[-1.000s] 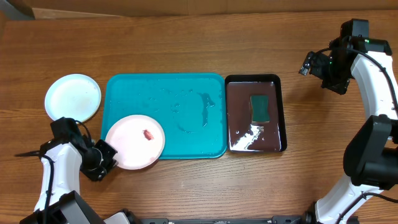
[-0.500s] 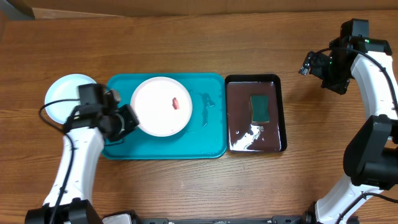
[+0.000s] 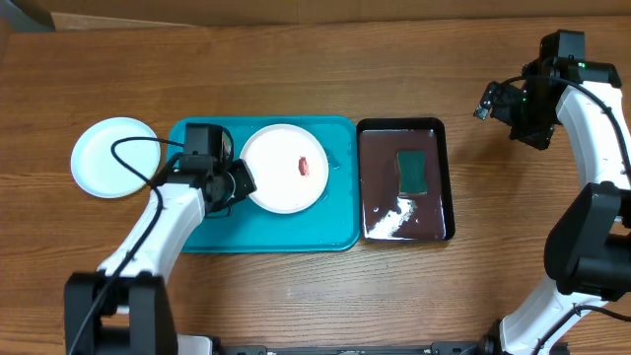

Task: Clean dirty plates on tray and stack at the side
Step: 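Grip the white plate's rim and slide it right across the teal tray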

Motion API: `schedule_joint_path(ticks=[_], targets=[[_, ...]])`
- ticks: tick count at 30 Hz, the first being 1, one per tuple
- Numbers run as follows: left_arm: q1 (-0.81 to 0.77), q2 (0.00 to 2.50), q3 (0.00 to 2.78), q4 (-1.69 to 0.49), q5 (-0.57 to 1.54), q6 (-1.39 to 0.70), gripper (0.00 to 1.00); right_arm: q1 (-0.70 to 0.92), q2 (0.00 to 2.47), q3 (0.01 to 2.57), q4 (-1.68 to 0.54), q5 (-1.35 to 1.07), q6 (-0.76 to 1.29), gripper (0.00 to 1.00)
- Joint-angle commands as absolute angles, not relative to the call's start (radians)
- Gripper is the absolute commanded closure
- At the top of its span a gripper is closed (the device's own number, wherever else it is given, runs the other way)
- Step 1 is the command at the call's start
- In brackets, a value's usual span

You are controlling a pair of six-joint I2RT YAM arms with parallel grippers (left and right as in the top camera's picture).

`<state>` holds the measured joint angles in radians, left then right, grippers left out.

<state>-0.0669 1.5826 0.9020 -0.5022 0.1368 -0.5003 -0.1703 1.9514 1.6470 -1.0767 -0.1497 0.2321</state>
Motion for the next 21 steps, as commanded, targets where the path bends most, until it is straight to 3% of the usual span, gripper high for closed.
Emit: schedule_joint_path(ticks=[1, 6, 7, 9, 11, 21], targets=[[-0.073, 1.629, 0.919, -0.479, 0.102, -0.520, 0.96, -0.177, 1.940, 1.645, -1.075, -0.152, 0.236, 0.00], [-0.073, 1.671, 0.920, -0.461, 0.104, -0.506, 0.93, -0.177, 1.940, 1.645, -1.075, -0.152, 0.236, 0.00], [-0.072, 1.672, 0.920, -0.459, 0.104, -0.496, 0.89, -0.177, 1.940, 1.645, -1.075, -0.151, 0.236, 0.00], [-0.072, 1.671, 0.929, -0.461, 0.105, -0.455, 0.68, -0.177, 1.940, 1.645, -1.075, -0.152, 0.236, 0.00], [-0.072, 1.671, 0.968, -0.498, 0.104, -0.400, 0.60, -0.177, 1.940, 1.645, -1.075, -0.152, 0.236, 0.00], [-0.073, 1.697, 1.029, -0.542, 0.045, -0.350, 0.66, -0.177, 1.940, 1.645, -1.075, -0.152, 0.236, 0.00]])
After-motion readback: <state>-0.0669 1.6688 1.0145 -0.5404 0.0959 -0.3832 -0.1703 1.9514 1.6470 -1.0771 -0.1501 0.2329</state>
